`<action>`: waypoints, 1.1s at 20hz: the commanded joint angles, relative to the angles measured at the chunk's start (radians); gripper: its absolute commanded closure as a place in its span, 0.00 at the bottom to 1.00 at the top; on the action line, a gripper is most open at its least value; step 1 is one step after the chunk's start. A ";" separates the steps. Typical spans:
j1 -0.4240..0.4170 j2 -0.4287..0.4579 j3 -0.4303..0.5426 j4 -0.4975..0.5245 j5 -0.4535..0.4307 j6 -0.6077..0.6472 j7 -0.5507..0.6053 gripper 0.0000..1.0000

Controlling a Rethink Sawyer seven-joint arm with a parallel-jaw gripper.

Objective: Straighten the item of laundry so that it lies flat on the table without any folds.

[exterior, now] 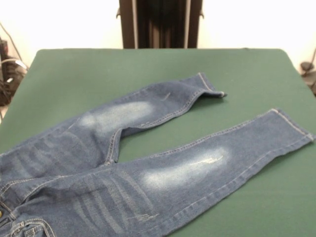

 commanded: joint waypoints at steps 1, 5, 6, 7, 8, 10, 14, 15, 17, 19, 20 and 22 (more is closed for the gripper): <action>0.034 -0.077 -0.003 0.118 0.023 -0.026 -0.190 0.00; 0.024 -0.183 -0.067 0.305 0.058 -0.103 -0.045 0.00; 0.022 -0.204 -0.078 0.345 0.065 -0.126 -0.013 0.00; 0.022 -0.224 -0.091 0.382 0.070 -0.143 0.022 0.00; 0.023 -0.241 -0.100 0.415 0.074 -0.162 0.052 0.00; 0.029 -0.248 -0.114 0.432 0.083 -0.177 0.090 0.00; 0.041 -0.263 -0.143 0.466 0.100 -0.205 0.167 0.00; 0.045 -0.265 -0.152 0.478 0.107 -0.206 0.185 0.00; 0.050 -0.271 -0.165 0.498 0.120 -0.223 0.207 0.00; 0.058 -0.273 -0.179 0.509 0.133 -0.236 0.224 0.00; 0.062 -0.277 -0.187 0.520 0.139 -0.252 0.236 0.00; 0.071 -0.281 -0.205 0.533 0.155 -0.272 0.254 0.00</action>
